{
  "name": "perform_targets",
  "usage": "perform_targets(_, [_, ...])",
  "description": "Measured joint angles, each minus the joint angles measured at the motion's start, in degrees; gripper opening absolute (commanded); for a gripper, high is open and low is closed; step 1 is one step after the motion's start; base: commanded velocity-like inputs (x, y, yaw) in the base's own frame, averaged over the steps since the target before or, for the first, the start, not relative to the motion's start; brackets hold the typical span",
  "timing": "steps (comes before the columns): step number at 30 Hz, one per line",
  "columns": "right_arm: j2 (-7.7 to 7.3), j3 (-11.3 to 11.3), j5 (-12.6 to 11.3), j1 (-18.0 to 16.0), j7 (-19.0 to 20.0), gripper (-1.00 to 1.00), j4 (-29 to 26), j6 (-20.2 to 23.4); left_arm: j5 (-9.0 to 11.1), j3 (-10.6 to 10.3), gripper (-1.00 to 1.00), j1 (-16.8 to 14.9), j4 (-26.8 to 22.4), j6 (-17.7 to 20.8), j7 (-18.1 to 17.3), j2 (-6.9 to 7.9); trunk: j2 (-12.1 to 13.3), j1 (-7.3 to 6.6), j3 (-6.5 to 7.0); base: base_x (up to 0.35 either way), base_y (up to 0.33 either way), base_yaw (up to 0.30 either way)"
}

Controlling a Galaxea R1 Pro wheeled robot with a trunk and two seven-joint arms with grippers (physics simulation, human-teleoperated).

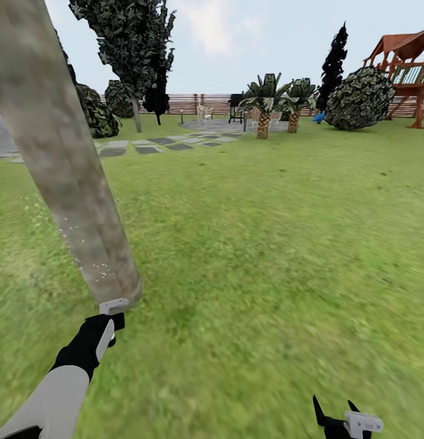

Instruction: In the garden, pick up the pesticide atomizer on the floor and spray pesticide onto both trees until each tree trunk is fully covered.

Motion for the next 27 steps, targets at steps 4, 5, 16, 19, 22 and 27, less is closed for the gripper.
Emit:
perform_targets(4, [0.0,0.0,0.0,0.0,0.0,1.0,0.0,-0.01,0.03,0.0,-1.0,0.03,0.0,0.0,0.0,0.0,0.0,0.0,0.0,0.196,-0.234,0.278])
perform_targets(5, [0.0,0.0,0.0,0.0,0.0,1.0,0.0,-0.02,0.04,0.0,-1.0,0.02,0.0,0.0,-0.03,0.0,0.0,0.0,0.0,0.197,-0.233,0.278])
perform_targets(16, [0.0,0.0,0.0,0.0,0.0,1.0,0.0,0.0,0.04,0.0,-1.0,0.01,0.01,0.0,-0.04,-0.02,0.0,0.0,0.0,0.196,-0.233,0.257])
perform_targets(19, [0.0,0.0,0.01,0.0,0.0,1.0,0.0,0.0,0.04,0.0,-1.0,0.01,0.03,0.0,-0.01,-0.03,0.0,0.0,0.0,0.192,-0.233,0.039])
perform_targets(22, [0.0,0.0,0.0,0.0,0.0,1.0,0.0,0.0,0.03,0.0,-1.0,0.02,0.02,0.0,0.0,-0.05,0.0,0.0,0.0,0.186,-0.233,0.004])
perform_targets(27, [0.0,0.0,0.0,0.0,0.0,1.0,0.0,-0.07,0.03,0.0,-1.0,0.02,0.06,0.0,0.0,-0.07,0.0,0.0,0.0,0.169,-0.236,0.132])
